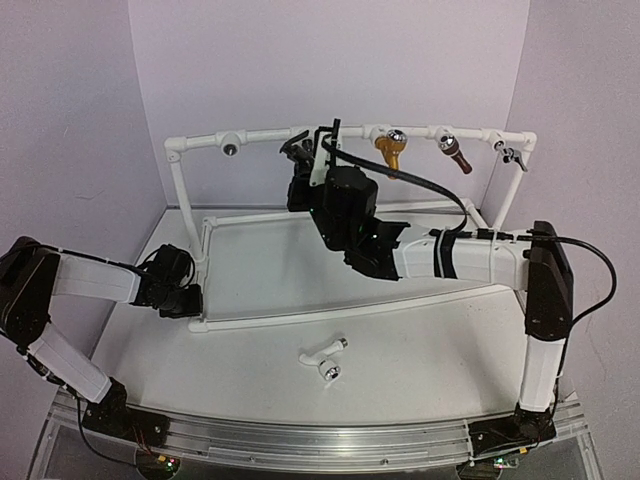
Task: Install the water faucets
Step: Screw the water faucet onto the adaptor.
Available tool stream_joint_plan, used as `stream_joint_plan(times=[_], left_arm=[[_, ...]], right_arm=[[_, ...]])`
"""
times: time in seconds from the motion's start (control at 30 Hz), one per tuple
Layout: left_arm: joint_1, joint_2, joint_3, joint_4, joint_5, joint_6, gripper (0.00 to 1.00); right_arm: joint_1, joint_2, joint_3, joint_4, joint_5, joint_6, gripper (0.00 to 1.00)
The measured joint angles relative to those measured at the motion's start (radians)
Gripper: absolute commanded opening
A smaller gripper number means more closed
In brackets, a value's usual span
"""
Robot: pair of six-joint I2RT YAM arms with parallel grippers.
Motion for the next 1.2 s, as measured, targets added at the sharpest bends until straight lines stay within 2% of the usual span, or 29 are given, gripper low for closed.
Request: stream_joint_plan(times=[0.17, 0.23, 0.33, 0.53, 0.73, 0.83, 1.0, 1.2], left_arm=[[0.0, 0.002, -0.001, -0.004, 0.004, -0.001, 0.0], [0.0, 0.002, -0.001, -0.005, 0.003, -0.001, 0.0], [0.0, 0.002, -0.001, -0.005, 0.003, -0.002, 0.0], [0.0, 0.002, -0.001, -0.006, 0.004, -0.003, 0.0], [0.0, 0.002, -0.001, -0.006, 0.004, -0.003, 0.0], [0.0, 0.003, -0.001, -0.006, 0.004, -0.003, 0.0], [0.0, 0.002, -0.001, -0.006, 0.004, -0.003, 0.0], [0.0, 0.002, -0.001, -0.006, 0.004, -0.003, 0.0]], right_arm=[[-0.022, -0.004, -0.004, 0.007, -0.083, 0.159, 0.72], [-0.028, -0.013, -0.013, 0.016, -0.078, 0.206, 0.86], [-0.028, -0.035, -0.046, -0.01, -0.074, 0.19, 0.97], [0.013, -0.113, -0.073, -0.121, -0.087, -0.013, 0.98], [0.107, -0.134, -0.036, -0.174, 0.037, -0.448, 0.98], [0.132, -0.068, 0.07, -0.168, 0.123, -0.667, 0.98], [0.123, 0.097, 0.239, -0.006, 0.239, -1.014, 0.97], [0.108, 0.303, 0.412, 0.14, 0.291, -1.304, 0.83]])
